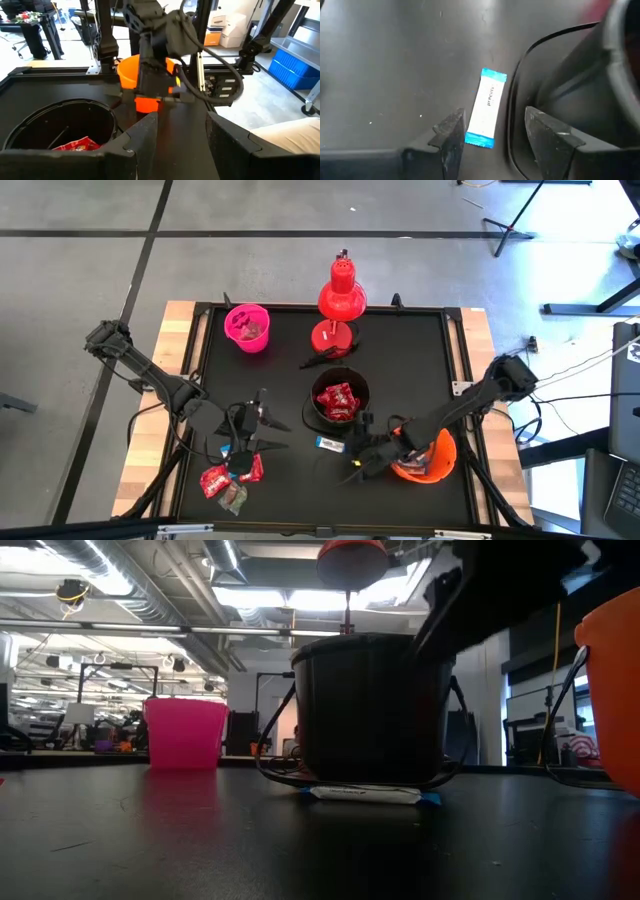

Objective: Organize candy in baskets
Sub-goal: Put the white chocolate into the orange bucket

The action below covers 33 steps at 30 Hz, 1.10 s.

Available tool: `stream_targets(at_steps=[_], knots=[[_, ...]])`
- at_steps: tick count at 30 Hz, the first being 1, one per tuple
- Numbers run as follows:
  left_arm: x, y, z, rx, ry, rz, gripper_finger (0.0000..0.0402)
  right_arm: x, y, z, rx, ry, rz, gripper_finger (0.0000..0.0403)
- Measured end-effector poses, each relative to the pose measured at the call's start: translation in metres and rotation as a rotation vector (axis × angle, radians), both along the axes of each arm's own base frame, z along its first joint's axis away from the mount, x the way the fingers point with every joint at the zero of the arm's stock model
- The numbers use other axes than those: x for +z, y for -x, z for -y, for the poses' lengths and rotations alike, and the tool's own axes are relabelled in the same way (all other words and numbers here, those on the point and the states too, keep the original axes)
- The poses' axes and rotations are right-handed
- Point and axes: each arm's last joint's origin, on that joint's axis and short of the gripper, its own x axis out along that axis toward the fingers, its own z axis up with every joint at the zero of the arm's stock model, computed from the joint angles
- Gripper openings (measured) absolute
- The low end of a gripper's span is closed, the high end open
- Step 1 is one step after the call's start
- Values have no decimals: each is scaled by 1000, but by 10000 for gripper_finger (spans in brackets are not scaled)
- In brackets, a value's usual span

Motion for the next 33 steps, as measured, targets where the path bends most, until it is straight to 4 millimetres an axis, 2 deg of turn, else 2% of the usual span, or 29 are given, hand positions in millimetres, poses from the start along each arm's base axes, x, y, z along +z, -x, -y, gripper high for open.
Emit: stream_targets(at_steps=[15,22,27,33], knots=[[0,0,-1,17,-11,0,158,-45,-13,-8,-15,10,-81,201],[-1,0,-1,17,-13,-3,158,-57,-14,-9,-15,28,-111,201],[-1,0,-1,17,-13,-3,158,-54,-14,-12,-8,33,-118,196],[-1,0,-1,18,-14,-4,158,-18,-13,-53,114,141,5,180]])
